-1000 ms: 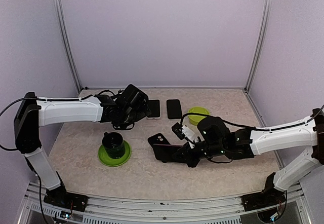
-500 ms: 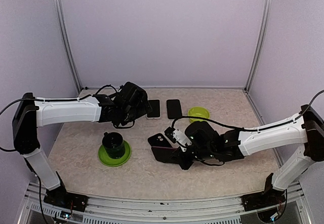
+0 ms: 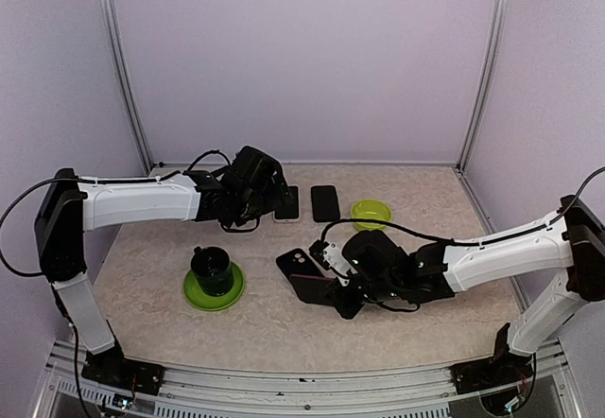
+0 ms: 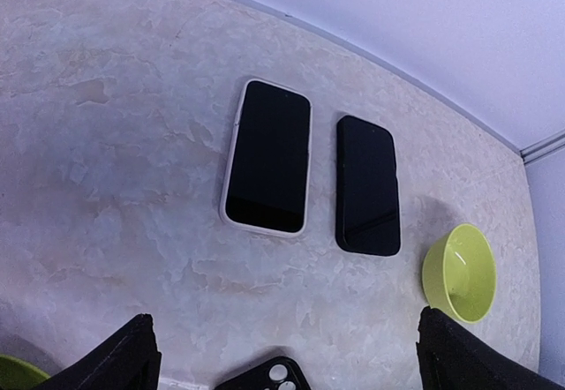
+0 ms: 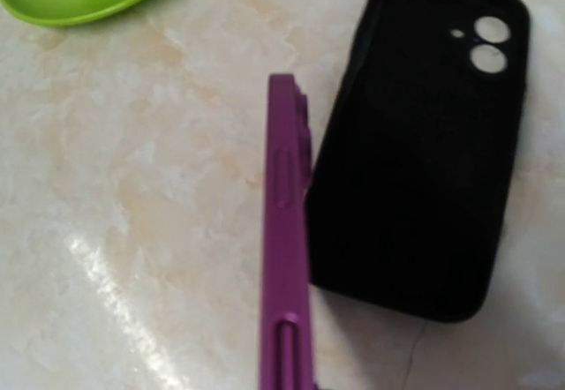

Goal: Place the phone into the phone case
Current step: Adjust the phone case at the center of the board, then move the phone case to the center of the board, then install the phone into the phone case.

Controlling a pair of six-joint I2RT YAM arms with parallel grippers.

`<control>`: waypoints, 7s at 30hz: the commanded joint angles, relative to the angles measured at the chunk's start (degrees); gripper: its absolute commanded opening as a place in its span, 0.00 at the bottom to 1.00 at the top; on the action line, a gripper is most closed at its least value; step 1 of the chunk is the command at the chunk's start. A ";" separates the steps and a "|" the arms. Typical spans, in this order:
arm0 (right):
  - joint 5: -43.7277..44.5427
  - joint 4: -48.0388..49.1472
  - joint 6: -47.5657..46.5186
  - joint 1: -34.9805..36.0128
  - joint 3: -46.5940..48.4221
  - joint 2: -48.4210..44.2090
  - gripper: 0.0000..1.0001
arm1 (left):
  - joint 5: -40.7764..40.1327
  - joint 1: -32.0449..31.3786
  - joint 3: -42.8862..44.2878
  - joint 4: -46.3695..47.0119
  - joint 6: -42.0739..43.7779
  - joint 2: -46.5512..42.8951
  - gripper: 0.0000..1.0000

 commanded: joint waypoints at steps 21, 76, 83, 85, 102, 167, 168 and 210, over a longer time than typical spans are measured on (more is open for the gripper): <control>11.59 -6.89 2.46 -0.80 -1.13 -13.59 0.00 | 11.03 0.36 5.49 6.03 6.53 15.25 0.99; -17.13 9.17 39.34 -17.23 -16.65 -21.16 0.00 | 26.51 -8.18 -18.49 28.12 -3.96 7.46 0.99; -21.98 15.10 42.79 -20.12 -17.84 -18.36 0.00 | 26.85 -8.12 -19.89 30.69 -3.81 7.71 0.99; -23.11 16.94 43.66 -20.49 -17.84 -16.93 0.00 | 28.40 -8.13 -20.52 31.90 -3.95 7.69 0.99; -30.59 28.50 49.13 -21.83 -14.97 -3.71 0.00 | 29.20 -7.86 -24.98 38.00 -3.95 5.57 0.99; -42.99 66.82 69.65 -23.29 -17.22 29.23 0.00 | 34.40 -8.46 -29.62 48.71 -4.01 5.11 0.99; -43.23 67.35 69.70 -23.29 -17.22 29.63 0.00 | 34.48 -8.40 -29.62 48.73 -4.06 5.16 0.99; -50.17 71.93 54.41 -24.35 -17.84 20.14 0.00 | 42.55 -4.96 -31.20 52.56 2.00 0.58 0.97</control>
